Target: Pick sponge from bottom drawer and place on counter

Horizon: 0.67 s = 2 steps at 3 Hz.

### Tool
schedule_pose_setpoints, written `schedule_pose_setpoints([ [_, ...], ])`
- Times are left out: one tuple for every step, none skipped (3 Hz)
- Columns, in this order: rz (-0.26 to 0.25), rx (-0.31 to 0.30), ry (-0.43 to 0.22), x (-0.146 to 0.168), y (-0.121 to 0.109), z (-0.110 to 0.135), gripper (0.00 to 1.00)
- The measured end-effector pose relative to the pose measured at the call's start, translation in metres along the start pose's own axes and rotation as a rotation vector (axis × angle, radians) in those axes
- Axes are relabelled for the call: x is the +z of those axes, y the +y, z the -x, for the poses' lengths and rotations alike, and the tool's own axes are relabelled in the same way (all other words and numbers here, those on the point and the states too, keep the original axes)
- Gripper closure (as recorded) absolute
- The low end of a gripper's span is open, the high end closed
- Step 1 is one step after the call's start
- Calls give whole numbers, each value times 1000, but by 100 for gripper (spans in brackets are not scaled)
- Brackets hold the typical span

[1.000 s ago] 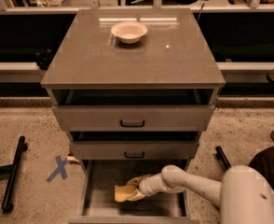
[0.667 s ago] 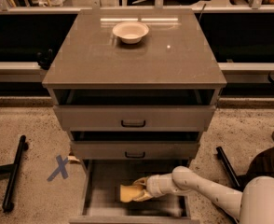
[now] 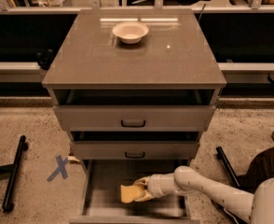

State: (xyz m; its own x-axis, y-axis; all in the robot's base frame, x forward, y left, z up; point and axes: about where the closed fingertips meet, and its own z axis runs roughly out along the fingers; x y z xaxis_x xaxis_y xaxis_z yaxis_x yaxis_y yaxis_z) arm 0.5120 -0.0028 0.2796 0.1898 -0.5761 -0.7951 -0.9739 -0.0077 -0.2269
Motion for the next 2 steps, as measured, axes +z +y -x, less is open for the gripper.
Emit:
schedule_pose_setpoints([
  [-29,-106,4,-39,1,50,100],
  [-41,-170,-3,-71,2,99,100],
])
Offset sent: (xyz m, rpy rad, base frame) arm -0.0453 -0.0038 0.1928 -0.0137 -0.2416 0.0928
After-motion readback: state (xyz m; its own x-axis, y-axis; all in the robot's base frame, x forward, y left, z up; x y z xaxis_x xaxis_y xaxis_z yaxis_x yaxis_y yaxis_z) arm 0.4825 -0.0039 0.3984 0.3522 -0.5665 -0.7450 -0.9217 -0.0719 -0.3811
